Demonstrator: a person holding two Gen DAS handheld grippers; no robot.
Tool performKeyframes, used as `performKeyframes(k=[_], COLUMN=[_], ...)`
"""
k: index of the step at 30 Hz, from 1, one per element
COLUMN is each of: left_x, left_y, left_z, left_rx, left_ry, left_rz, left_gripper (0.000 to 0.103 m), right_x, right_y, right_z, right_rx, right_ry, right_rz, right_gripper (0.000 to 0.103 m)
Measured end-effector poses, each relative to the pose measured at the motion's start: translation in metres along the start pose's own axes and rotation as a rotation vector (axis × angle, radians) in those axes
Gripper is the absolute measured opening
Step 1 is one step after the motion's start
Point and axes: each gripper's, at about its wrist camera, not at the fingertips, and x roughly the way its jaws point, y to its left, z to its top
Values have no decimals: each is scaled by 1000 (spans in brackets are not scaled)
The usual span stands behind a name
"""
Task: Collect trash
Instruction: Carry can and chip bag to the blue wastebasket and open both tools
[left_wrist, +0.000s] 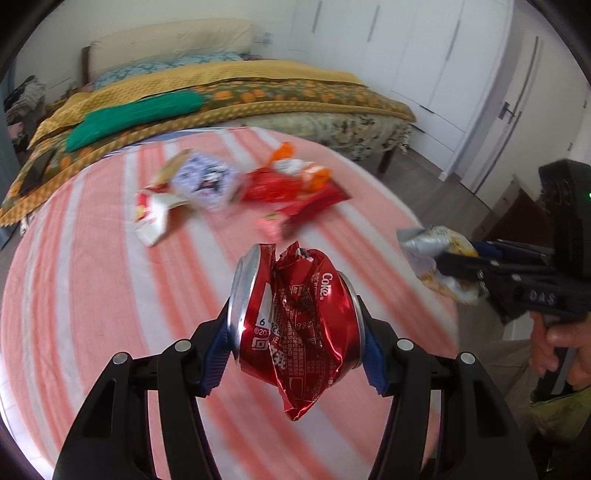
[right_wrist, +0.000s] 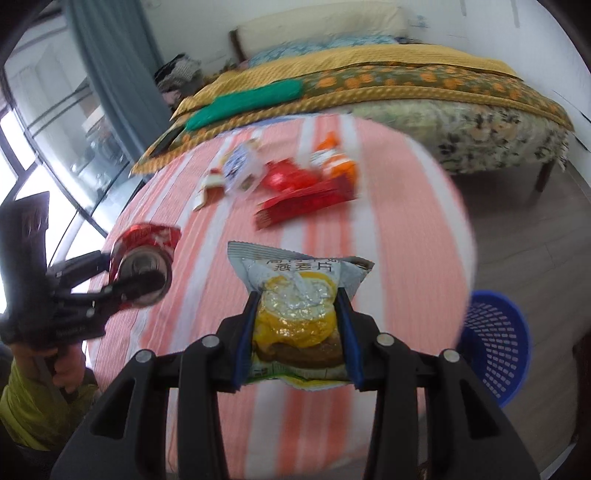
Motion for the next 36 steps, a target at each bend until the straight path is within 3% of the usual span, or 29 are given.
performKeyframes(k=[7,15,21,31,34,35,36], left_x=[31,108,172,237,254,258,259], left_y=[-95,-203,-257,-288,-295,-296,-298], left_z=[30,62,68,58,53,53,54], left_rx=[92,161,195,239,256,259,257], left_ry=[27,90,143,211,220,217,202], left_rz=[-139,-238,-242,-197,-179,-165,-137], left_gripper=[60,60,60,61,66,83,91], right_x=[-58,-78,-67,-33,-20,-18,-20], right_y=[-103,-210,-276,-333,-348,-354,-358], right_z=[-5,-28,-46,-61,-63,-64,-65], right_rx=[156,339,490,609,635,655,674], right_ry=[-92,-119,-110,-77,-65,-77,-99], right_rz=[-124,-201,-197,-149,-103,-83,-76], right_gripper=[39,39,39,41,49,65,75])
